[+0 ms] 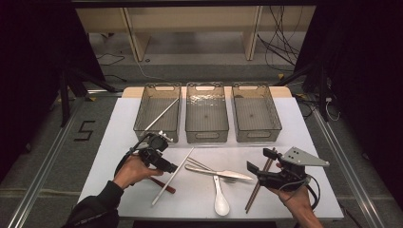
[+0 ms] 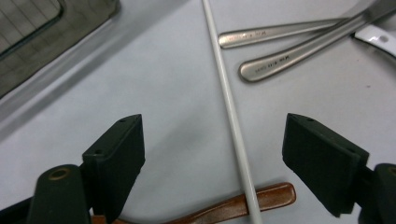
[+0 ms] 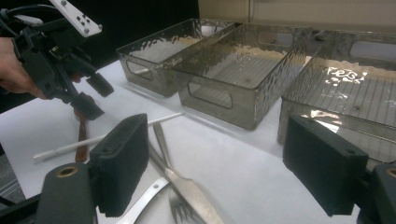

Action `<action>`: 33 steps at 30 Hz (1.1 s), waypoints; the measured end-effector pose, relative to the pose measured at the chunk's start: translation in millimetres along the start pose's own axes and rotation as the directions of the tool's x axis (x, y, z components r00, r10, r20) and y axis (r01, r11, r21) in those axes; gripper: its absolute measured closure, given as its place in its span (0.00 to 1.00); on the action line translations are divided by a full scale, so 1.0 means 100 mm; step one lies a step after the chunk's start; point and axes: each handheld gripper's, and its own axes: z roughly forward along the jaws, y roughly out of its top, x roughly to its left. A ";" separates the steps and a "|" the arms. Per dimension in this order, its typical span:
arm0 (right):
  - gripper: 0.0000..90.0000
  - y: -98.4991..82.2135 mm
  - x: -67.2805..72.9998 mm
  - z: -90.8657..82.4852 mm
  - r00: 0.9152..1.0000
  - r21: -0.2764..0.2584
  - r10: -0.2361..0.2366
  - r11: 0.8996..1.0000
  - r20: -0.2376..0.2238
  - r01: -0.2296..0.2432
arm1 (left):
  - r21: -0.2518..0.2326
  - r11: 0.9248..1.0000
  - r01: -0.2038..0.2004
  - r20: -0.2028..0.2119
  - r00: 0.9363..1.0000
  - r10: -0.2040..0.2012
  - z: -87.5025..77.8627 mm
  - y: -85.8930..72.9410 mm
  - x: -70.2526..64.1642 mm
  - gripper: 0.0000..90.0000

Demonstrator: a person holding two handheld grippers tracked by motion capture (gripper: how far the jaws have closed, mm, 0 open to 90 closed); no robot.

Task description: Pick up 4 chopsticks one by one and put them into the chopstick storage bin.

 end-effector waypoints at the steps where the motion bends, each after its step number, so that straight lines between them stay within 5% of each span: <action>1: 0.26 0.00 0.00 0.00 1.000 0.000 -0.001 1.000 0.000 0.001 | 0.007 1.000 -0.002 -0.002 1.000 0.002 0.01 -0.01 -0.01 0.24; 11: 0.26 0.00 0.00 0.00 1.000 0.002 0.000 1.000 0.000 0.000 | 0.097 0.994 -0.055 0.007 0.998 0.055 0.11 -0.07 -0.11 0.35; 33: 0.27 0.00 0.00 0.00 1.000 0.003 -0.003 1.000 0.000 0.003 | 0.166 0.984 -0.066 0.026 0.998 0.063 0.30 -0.13 -0.14 0.62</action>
